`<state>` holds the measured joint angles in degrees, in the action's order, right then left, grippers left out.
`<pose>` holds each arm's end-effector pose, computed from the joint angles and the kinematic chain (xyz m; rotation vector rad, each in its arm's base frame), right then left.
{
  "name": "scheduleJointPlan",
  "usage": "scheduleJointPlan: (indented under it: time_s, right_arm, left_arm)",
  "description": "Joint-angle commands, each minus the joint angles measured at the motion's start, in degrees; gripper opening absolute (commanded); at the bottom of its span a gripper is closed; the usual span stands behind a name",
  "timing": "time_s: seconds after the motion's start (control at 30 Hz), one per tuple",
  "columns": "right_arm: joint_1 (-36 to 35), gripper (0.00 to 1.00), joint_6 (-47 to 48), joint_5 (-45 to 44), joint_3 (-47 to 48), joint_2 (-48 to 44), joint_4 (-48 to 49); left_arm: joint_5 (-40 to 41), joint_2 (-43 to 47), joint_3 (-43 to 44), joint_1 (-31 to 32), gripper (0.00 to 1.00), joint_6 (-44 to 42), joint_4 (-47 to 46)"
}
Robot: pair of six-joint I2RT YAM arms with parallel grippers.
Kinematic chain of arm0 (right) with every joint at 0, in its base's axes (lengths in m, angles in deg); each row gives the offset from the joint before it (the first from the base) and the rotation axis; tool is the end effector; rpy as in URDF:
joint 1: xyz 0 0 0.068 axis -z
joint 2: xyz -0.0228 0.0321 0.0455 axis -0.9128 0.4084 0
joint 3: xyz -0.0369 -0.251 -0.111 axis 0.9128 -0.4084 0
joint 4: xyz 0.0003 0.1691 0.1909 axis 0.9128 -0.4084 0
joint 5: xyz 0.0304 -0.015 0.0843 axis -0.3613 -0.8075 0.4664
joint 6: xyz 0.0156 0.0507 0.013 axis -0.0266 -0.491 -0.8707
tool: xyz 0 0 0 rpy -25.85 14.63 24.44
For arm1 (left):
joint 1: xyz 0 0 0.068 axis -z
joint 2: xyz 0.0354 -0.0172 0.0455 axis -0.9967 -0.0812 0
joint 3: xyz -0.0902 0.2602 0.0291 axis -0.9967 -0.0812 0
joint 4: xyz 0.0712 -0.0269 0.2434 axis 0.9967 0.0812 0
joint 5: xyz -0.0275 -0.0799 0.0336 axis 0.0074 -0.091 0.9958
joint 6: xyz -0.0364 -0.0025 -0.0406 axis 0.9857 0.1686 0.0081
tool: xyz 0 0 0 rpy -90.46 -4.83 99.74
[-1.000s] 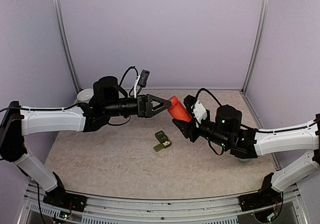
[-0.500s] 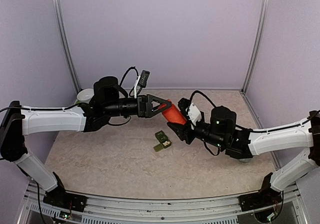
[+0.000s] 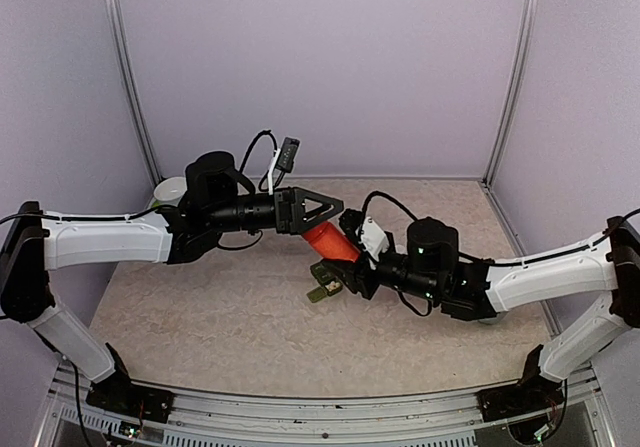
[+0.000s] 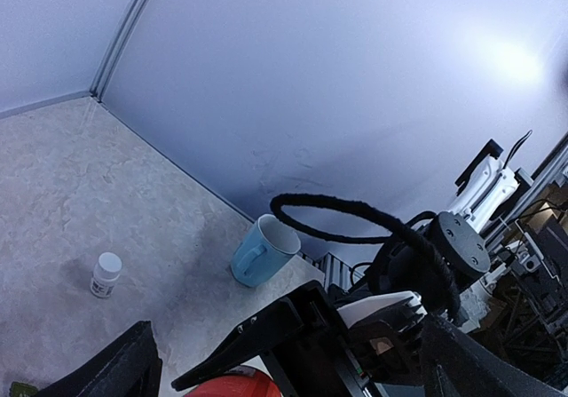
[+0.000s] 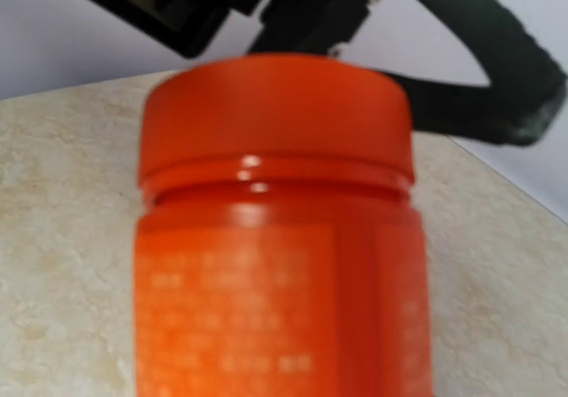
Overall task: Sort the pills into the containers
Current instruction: Screw the lid of the pill bottle onto the pill bottle.
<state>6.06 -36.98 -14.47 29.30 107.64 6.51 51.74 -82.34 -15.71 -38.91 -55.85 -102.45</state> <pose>0.1608 0.2712 0.2486 -0.8892 1.5461 0.6501 0.2297 -0.2706 0.3138 0.7001 1.6731 -1.5013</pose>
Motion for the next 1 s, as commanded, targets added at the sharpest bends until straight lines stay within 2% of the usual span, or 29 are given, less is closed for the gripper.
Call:
scheduleJointPlan:
  time_s: [0.0, 0.23, 0.4, 0.67, 0.97]
  right_arm:
    - [0.1, 0.45, 1.0, -3.4, 0.1, -3.7, 0.5]
    - [1.9, 0.45, 1.9, -7.7, -2.1, -8.2, 2.0]
    - [2.4, 0.45, 2.1, -9.0, -0.6, -6.0, 0.3]
    - [1.9, 0.45, 1.8, -4.4, 0.4, -2.8, -0.3]
    - [0.1, 0.45, 2.3, -3.2, 2.2, 0.5, -1.2]
  left_arm:
    - [0.1, 1.0, 1.0, -0.4, 0.99, 0.3, 0.6]
    - [-0.4, 0.3, 0.1, -0.7, 0.99, 0.5, 1.0]
    - [-1.2, 0.2, 0.3, -0.6, 0.99, 0.7, -0.1]
    - [-2.2, -0.3, 0.5, -0.2, 0.99, 1.1, -2.2]
    - [-3.2, -0.6, 0.5, 0.1, 0.99, 2.0, -3.8]
